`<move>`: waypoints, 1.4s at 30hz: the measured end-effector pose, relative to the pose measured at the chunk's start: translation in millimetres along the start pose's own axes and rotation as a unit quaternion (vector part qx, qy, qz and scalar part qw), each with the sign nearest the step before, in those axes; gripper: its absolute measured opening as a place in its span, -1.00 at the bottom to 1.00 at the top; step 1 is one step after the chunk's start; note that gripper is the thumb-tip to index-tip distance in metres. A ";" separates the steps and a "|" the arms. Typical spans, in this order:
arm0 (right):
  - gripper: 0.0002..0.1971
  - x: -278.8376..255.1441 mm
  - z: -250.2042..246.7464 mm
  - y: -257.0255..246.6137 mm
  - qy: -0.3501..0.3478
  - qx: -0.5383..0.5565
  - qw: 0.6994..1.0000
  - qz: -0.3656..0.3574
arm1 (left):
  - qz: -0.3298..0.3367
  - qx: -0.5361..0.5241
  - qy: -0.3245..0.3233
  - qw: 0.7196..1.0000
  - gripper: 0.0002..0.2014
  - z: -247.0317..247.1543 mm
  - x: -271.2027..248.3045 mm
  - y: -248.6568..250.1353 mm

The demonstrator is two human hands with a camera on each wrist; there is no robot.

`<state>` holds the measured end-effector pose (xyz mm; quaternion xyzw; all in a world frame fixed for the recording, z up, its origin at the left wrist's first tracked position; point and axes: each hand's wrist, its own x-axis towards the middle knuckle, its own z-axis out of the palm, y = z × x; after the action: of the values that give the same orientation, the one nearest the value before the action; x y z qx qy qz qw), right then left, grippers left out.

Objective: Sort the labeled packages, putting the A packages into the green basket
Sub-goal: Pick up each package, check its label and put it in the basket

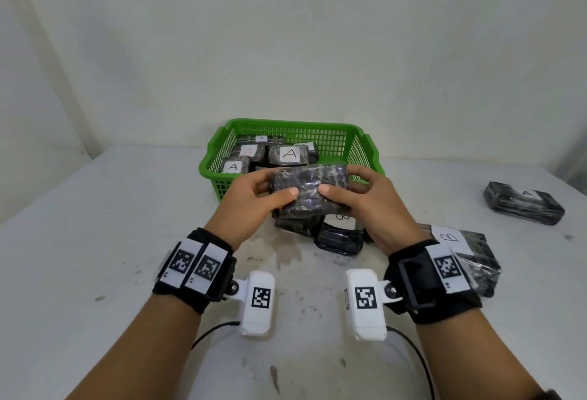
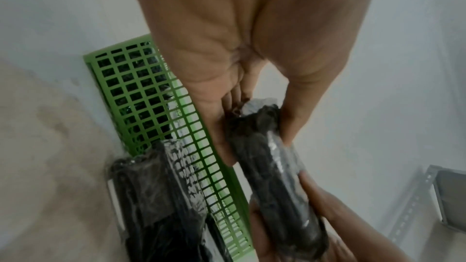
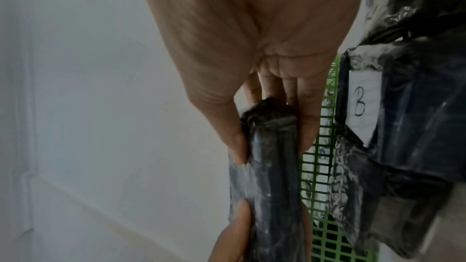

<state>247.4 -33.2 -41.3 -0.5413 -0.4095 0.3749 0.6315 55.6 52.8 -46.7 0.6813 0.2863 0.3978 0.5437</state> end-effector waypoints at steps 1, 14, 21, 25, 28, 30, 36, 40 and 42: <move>-0.59 -1.0 2.0 0.5 0.000 -0.010 1.000 -0.003 | 0.004 0.002 0.000 1.000 -0.58 0.9 -0.6 0.0; -0.54 -5.6 1.3 3.1 -0.014 -0.048 0.998 -0.045 | 0.006 -0.042 0.000 0.999 -0.58 -3.6 -1.3 -1.4; -0.39 -3.7 -1.1 -1.3 -0.047 -0.013 0.999 0.023 | 0.086 0.005 0.022 0.996 -0.53 -4.3 -2.9 1.7; -0.63 -3.7 -3.6 -2.2 -0.060 0.045 0.996 0.050 | 0.106 0.014 -0.024 0.994 -0.47 -0.1 -6.1 5.7; -0.70 -3.3 -6.8 -2.1 -0.048 0.042 0.998 0.027 | 0.070 0.012 -0.040 0.997 -0.37 2.9 -6.5 4.4; -0.73 -3.9 -7.7 -2.8 -0.045 0.008 0.999 0.014 | 0.024 0.003 -0.029 0.999 -0.42 4.0 -5.0 3.4; -0.58 -5.5 -3.3 -2.7 -0.041 -0.058 0.997 -0.021 | 0.005 0.002 -0.032 0.999 -0.58 1.5 -4.3 3.3; -0.58 -5.3 -3.2 -0.9 -0.032 -0.054 0.997 -0.035 | 0.003 -0.021 -0.022 1.000 -0.58 0.5 -4.0 2.5; -0.52 -5.0 -4.1 -1.5 -0.048 -0.072 0.996 -0.034 | 0.013 -0.026 -0.002 1.000 -0.57 -0.8 -4.2 3.2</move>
<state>249.3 -39.6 -40.7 -0.5525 -0.4835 0.3485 0.5827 52.7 48.9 -44.6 0.6714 0.2655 0.4110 0.5567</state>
